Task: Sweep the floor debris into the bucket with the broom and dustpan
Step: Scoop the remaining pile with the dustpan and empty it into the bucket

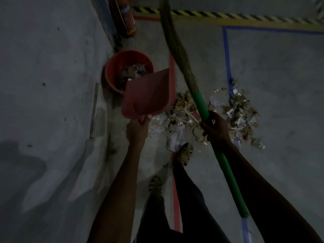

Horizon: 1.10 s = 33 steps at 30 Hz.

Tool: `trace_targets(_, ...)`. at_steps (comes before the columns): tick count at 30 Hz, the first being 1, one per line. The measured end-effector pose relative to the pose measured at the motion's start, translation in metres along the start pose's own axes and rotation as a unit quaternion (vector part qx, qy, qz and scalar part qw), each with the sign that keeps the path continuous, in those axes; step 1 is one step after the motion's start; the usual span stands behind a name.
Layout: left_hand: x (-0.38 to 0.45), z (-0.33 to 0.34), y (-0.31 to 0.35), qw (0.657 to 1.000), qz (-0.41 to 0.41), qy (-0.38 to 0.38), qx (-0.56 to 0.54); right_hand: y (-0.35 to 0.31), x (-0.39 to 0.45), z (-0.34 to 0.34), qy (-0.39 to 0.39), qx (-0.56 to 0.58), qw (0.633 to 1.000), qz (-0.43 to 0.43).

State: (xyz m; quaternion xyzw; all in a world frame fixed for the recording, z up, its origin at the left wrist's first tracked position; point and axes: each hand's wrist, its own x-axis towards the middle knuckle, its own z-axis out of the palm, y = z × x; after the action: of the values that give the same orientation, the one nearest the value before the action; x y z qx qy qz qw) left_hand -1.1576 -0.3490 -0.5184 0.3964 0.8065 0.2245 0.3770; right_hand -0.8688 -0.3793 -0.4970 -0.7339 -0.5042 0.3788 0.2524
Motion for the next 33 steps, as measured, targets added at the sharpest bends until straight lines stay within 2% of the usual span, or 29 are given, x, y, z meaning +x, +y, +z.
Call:
trace_targets(3,-0.012,-0.009,-0.049,1.0,0.013,0.015,0.021,0.017,-0.028,0.033,-0.002,0.007,1.0,0.03)
trace_targets(9,-0.054,-0.025,-0.104,0.998,-0.013,0.053,-0.002,0.065,-0.056,0.09,-0.038,0.0,0.997,0.065)
trace_targets(17,-0.068,0.05,-0.205,0.987,-0.037,0.154,-0.017,0.165,-0.063,0.168,-0.141,-0.051,0.986,0.073)
trace_targets(22,-0.058,0.105,-0.263,0.982,-0.061,0.177,-0.001,0.23,-0.064,0.229,-0.204,-0.064,0.974,0.078)
trace_targets(26,-0.048,0.135,-0.297,0.981,-0.081,0.175,0.025,0.255,-0.065,0.27,-0.256,-0.066,0.962,0.068)
trace_targets(30,-0.041,0.152,-0.313,0.981,-0.072,0.178,0.038,0.267,-0.054,0.304,-0.338,-0.093,0.933,0.077)
trace_targets(33,-0.036,0.158,-0.317,0.98,-0.065,0.183,0.05,0.274,-0.036,0.318,-0.353,-0.12,0.924,0.092)
